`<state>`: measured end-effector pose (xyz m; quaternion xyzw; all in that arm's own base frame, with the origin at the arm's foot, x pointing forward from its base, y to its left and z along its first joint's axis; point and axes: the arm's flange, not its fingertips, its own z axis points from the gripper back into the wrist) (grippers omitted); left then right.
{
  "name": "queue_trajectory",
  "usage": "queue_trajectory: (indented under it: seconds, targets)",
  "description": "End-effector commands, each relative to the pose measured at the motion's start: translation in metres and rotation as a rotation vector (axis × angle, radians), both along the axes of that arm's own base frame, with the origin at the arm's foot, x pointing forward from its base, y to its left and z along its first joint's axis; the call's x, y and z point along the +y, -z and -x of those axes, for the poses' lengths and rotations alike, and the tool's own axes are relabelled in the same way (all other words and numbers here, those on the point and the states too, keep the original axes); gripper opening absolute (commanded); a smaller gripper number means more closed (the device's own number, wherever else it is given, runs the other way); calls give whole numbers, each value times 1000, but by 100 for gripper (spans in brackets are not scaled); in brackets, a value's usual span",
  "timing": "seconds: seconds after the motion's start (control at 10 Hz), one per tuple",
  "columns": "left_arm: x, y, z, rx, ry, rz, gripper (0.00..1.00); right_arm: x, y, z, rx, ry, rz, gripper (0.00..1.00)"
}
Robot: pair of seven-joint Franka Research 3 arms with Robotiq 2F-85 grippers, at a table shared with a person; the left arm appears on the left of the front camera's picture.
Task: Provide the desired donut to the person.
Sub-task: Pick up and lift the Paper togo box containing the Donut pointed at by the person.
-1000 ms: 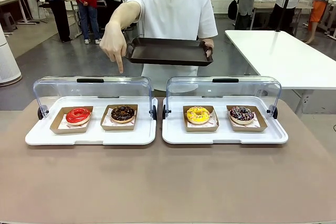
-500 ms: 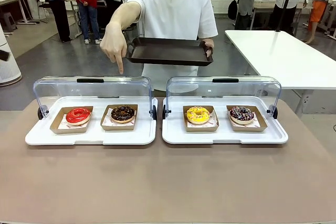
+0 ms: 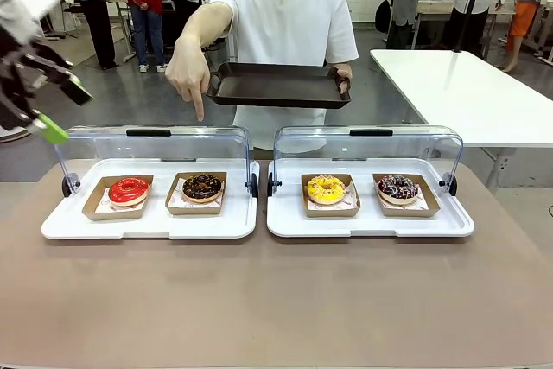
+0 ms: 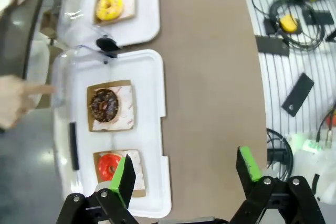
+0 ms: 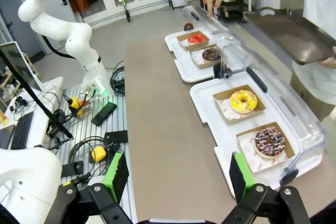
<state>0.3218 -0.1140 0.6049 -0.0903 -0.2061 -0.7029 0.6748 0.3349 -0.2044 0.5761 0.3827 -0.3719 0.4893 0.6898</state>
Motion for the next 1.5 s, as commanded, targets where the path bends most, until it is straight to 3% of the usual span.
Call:
queue_trajectory:
  seconds: [0.0,0.3,0.7,0.9,1.0,1.1,1.4]
  targets:
    - [-35,25,-16,11,20,-85,100,0,0,1,-8,-4,-9,100]
    - [-84,77,-19,18,72,-195,100,0,0,1,-8,-4,-9,100]
    - [-105,117,-49,-36,1,-305,100,0,0,1,-8,-4,-9,100]
    - [-101,130,-78,-19,-23,-299,100,0,0,1,-8,-4,-9,100]
    - [-94,135,-85,49,-8,-248,100,0,0,1,-8,-4,-9,100]
    - [-98,129,-62,-31,11,-295,100,0,0,1,-8,-4,-9,100]
    - [-98,129,-62,-31,11,-295,100,0,0,1,-8,-4,-9,100]
